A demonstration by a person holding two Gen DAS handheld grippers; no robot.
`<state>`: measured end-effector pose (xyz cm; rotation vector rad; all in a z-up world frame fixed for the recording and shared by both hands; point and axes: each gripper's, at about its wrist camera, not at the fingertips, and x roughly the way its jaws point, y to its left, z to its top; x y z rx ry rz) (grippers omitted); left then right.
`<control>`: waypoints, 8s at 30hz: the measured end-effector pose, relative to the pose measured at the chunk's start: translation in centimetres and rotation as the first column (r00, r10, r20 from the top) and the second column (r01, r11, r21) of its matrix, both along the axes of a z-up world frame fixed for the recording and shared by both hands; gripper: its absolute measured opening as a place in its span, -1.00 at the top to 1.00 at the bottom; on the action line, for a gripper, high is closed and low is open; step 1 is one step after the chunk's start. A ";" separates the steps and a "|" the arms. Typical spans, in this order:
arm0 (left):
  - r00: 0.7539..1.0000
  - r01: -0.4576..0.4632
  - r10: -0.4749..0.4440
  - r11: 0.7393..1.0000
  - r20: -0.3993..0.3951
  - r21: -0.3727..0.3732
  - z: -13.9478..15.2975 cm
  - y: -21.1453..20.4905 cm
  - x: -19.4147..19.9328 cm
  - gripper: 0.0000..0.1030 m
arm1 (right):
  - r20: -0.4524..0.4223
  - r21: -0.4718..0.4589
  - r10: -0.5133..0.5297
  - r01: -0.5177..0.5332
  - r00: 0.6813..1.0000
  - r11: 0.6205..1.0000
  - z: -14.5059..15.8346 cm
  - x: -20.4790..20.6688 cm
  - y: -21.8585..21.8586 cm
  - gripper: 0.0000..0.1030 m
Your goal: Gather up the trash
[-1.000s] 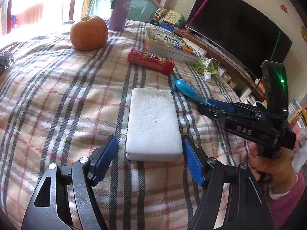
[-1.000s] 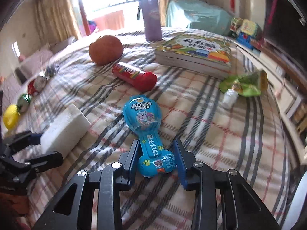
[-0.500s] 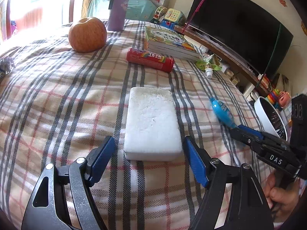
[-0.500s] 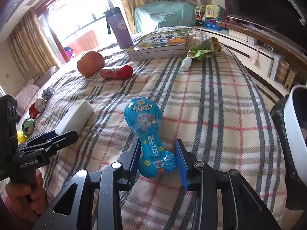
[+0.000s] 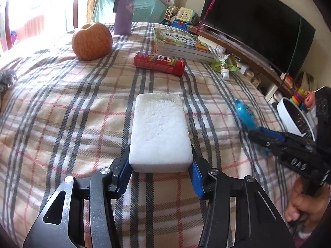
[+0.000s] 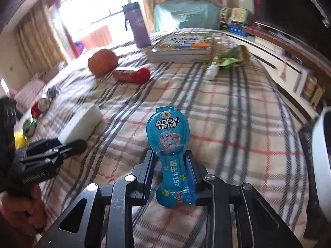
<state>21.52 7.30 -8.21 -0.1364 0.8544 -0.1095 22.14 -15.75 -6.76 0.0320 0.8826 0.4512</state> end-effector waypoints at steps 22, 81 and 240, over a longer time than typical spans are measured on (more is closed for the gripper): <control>0.974 0.220 -0.221 0.975 0.054 0.023 2.6 -10.5 -3.4 0.08 | 0.044 0.109 -0.154 0.149 0.987 0.983 2.1 -6.7 -7.6 0.60; 0.819 0.559 -0.563 0.826 0.110 0.064 8.1 -30.2 0.2 0.08 | 0.072 0.091 -0.423 0.416 0.903 0.905 5.8 -5.7 -25.3 0.61; 0.843 0.107 -0.150 0.988 0.517 0.112 8.0 -14.9 -15.7 -1.00 | 0.551 0.136 -0.509 0.530 0.661 0.837 7.9 -22.0 -16.3 -1.00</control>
